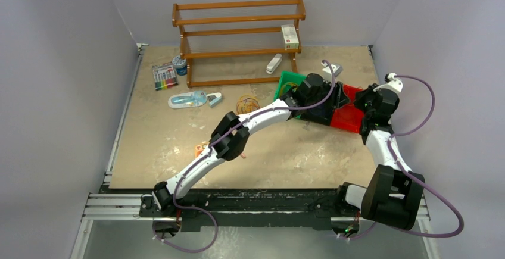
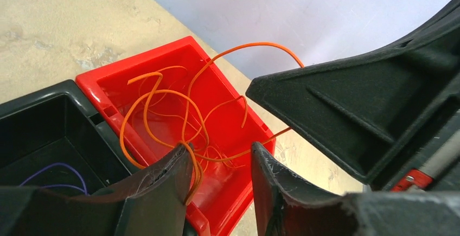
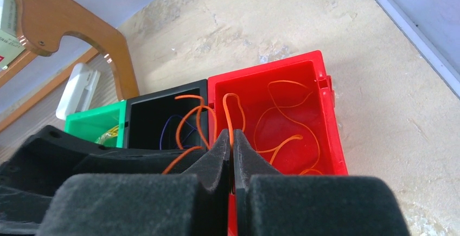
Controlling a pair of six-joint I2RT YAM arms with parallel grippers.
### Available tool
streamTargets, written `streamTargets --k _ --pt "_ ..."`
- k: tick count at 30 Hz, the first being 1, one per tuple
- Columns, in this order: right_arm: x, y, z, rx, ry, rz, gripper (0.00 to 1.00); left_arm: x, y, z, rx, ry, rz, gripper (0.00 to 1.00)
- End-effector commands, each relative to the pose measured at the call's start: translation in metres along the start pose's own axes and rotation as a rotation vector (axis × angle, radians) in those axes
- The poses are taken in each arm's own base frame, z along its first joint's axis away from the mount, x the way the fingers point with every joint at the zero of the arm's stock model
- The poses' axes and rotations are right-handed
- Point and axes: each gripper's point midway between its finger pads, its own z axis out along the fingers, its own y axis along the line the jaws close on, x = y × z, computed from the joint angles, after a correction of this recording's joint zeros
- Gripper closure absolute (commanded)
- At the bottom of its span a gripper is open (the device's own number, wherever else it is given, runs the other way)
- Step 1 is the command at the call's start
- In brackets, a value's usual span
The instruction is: Untangle the cables
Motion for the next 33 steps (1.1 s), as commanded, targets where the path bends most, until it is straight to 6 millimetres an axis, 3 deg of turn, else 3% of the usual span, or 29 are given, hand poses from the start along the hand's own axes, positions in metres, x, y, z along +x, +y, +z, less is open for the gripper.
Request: streamTargets --k 1,10,22,33 --pt "-0.022 -0.004 -0.001 0.028 -0.077 -0.023 1.0 -0.107 -0.045 -0.035 0.06 -0.154 0.068 0.57" --pt "-0.012 -0.024 0.005 0.112 -0.067 -0.018 1.0 -0.167 -0.041 -0.086 0.011 -0.224 0.083 0.53" --pt "-0.003 -0.031 0.014 0.128 -0.051 -0.007 1.0 -0.174 -0.033 -0.107 -0.025 -0.208 0.079 0.51" --pt "-0.026 -0.052 0.009 0.215 -0.135 0.042 1.0 -0.176 -0.012 -0.13 -0.129 -0.21 0.086 0.51"
